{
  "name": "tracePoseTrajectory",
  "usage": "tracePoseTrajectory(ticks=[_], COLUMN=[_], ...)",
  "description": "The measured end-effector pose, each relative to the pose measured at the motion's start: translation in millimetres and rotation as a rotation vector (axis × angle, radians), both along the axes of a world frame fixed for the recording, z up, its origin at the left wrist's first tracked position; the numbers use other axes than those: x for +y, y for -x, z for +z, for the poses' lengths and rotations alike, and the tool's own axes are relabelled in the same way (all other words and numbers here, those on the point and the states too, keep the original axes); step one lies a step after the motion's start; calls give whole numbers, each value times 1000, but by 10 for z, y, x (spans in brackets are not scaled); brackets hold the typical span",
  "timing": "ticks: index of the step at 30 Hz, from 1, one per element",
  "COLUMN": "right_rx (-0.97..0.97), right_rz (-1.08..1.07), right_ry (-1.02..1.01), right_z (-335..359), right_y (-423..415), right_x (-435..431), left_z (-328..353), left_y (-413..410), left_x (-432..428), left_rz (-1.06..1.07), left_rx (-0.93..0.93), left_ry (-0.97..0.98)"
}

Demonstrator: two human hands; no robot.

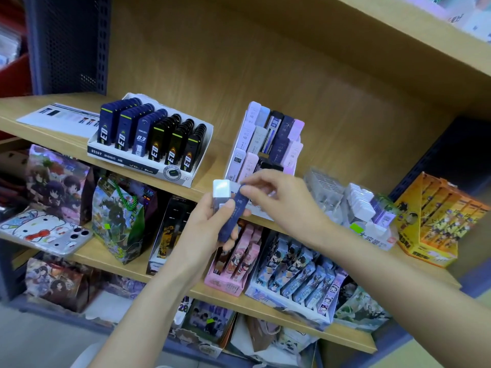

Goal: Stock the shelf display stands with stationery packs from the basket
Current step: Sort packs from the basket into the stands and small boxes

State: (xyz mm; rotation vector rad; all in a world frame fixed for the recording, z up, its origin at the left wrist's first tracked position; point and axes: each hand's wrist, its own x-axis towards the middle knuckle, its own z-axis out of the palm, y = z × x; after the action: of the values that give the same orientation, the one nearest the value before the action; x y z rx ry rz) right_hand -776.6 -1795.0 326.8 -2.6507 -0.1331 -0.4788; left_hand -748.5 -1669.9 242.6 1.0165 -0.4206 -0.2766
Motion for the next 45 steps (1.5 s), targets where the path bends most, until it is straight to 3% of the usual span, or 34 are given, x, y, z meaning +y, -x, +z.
tracePoseTrajectory(ticks=[5,7,10,13,21,26,35,39,45], right_rx=[149,24,-342,-492,-280,-277,-246,-152,-255], right_rz=[8,-9,-125,-170,-154,-182,-175,-166,-251], right_ry=[-384,-421,-313,-113,181,354,237,314,551], right_z=[134,309,544,613,572,653,675,677,543], right_y=[104,95,-11,-163,-523,-642,-646,-647,-676], right_x=[-22,-101,-292,-462,-670,-669,-706,-720,-707], left_z=[-25,-14,-3,-6,6,12,1,-17,-9], left_y=[24,19,16,14,-11,-22,-38,-45,-27], left_x=[-9,-8,3,-1,27,44,48,45,66], left_rz=[51,74,94,113,120,120,118,117,123], left_rx=[-51,15,44,63,49,31,15,13,-34], left_ry=[-115,-100,-97,-116,-118,-113,-117,-116,-135])
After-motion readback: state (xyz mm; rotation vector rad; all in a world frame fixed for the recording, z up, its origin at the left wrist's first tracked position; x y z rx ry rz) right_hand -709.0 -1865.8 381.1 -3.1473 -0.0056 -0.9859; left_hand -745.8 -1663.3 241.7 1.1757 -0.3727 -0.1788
